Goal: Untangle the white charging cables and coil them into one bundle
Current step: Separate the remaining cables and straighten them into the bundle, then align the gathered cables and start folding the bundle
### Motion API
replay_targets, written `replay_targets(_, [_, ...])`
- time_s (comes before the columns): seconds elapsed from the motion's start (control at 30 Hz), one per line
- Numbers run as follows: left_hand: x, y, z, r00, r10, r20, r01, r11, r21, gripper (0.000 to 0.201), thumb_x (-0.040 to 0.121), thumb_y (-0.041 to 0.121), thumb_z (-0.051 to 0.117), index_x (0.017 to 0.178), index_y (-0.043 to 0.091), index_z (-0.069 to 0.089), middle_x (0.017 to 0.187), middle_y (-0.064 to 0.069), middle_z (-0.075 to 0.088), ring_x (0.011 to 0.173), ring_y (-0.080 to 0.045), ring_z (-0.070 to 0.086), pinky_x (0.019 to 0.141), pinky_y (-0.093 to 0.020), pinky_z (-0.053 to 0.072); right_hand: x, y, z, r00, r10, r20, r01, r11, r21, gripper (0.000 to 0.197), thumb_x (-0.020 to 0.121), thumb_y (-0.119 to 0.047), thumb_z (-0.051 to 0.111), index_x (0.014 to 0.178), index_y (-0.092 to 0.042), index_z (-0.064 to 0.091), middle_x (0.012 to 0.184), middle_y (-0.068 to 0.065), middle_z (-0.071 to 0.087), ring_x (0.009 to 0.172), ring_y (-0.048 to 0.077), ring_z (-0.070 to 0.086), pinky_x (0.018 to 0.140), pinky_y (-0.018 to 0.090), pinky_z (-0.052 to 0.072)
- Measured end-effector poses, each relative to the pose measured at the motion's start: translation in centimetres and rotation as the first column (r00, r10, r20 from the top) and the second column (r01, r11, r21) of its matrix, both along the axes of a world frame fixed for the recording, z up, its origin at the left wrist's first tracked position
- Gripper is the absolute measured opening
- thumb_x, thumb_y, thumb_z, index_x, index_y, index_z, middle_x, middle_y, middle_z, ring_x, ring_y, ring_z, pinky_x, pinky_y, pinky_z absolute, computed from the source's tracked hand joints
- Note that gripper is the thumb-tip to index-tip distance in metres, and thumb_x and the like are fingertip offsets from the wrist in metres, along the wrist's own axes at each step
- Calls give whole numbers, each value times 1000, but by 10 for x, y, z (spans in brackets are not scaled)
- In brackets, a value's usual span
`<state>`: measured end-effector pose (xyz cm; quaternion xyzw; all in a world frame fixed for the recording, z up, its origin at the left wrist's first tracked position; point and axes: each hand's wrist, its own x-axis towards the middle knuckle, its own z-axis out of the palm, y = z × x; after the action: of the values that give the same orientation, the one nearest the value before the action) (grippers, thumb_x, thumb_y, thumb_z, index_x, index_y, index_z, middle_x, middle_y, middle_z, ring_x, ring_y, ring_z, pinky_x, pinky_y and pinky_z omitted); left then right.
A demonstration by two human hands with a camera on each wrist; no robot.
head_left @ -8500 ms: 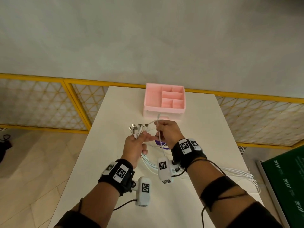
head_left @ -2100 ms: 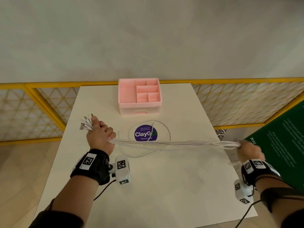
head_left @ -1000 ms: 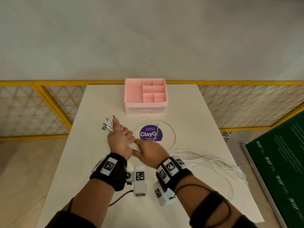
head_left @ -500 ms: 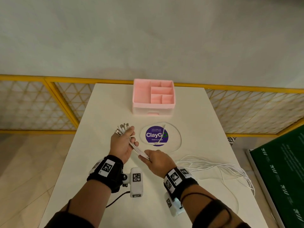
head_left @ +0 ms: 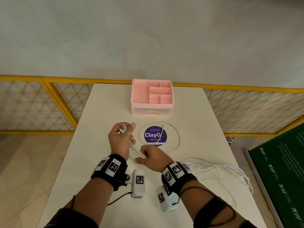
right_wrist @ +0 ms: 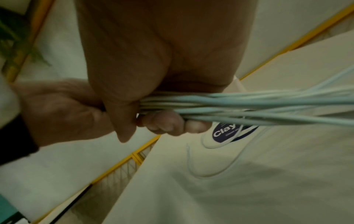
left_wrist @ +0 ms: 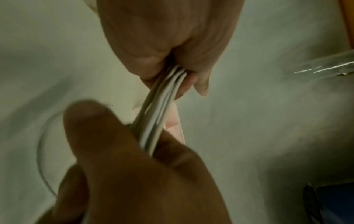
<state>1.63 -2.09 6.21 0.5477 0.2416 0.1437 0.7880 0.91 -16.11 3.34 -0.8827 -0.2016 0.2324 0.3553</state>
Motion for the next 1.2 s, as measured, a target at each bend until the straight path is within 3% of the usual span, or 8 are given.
replay_targets(0.17, [2, -15, 9, 999, 23, -22, -25, 996, -84, 29, 87, 29, 77, 76, 12, 56, 63, -3, 50, 42, -15, 37, 40, -23, 33, -5, 20, -1, 993, -37, -108, 54, 986, 158, 35, 95, -33, 60, 64, -25, 46, 56, -9, 47, 48, 3, 40, 55, 23, 33])
replay_targets(0.33, [2, -14, 13, 994, -8, -108, -10, 985, -170, 50, 89, 58, 64, 68, 13, 55, 61, -2, 49, 40, -17, 38, 44, -25, 33, -9, 18, -6, 994, -65, -85, 74, 992, 103, 39, 99, -45, 46, 72, -18, 53, 61, -7, 52, 57, 9, 48, 65, 31, 41])
replay_targets(0.43, [3, -14, 11, 986, -6, -167, -27, 980, -196, 41, 94, 43, 61, 67, 13, 55, 63, -4, 49, 40, -17, 37, 44, -24, 31, -9, 17, -10, 995, -80, -53, 83, 995, 62, 39, 97, -49, 46, 72, -19, 53, 65, -4, 55, 62, 14, 50, 67, 37, 44])
replay_targets(0.57, [2, -15, 8, 994, -17, -112, -4, 983, -182, 31, 98, 26, 55, 71, 10, 58, 66, -6, 49, 40, -15, 35, 43, -22, 30, -7, 15, -10, 995, -83, -63, 86, 995, 50, 36, 96, -45, 49, 68, -23, 49, 63, -5, 52, 61, 14, 48, 65, 37, 42])
replay_targets(0.77, [4, -14, 10, 991, 19, -134, -48, 976, -213, 37, 89, 38, 72, 69, 15, 51, 63, 1, 48, 41, -13, 34, 43, -22, 29, -2, 17, -6, 997, -72, -30, 71, 997, -15, 39, 96, -44, 48, 63, -24, 42, 64, -1, 51, 63, 18, 49, 65, 40, 43])
replay_targets(0.93, [5, -14, 8, 991, 37, -127, -62, 978, -198, 22, 88, 13, 60, 69, 13, 51, 69, -4, 46, 43, -14, 32, 43, -22, 26, -2, 19, -4, 996, -87, -28, 86, 996, -36, 36, 94, -41, 51, 63, -26, 41, 61, -5, 48, 59, 16, 46, 63, 39, 42])
replay_targets(1.07, [7, -14, 8, 993, 54, -103, -78, 967, -244, 17, 87, 9, 50, 71, 12, 53, 70, -5, 48, 42, -15, 33, 42, -21, 26, 1, 20, 4, 997, -74, -21, 75, 996, 54, 25, 93, -36, 59, 72, -25, 50, 63, -8, 52, 56, 9, 48, 59, 29, 40])
replay_targets(1.2, [7, -16, 11, 998, -35, -43, 26, 980, -196, 21, 98, 24, 56, 81, 11, 57, 71, -4, 49, 42, -15, 39, 42, -24, 35, 1, 21, 7, 992, -122, -45, 124, 990, 60, 30, 98, -41, 50, 82, -15, 55, 66, -5, 50, 60, 13, 48, 64, 32, 41])
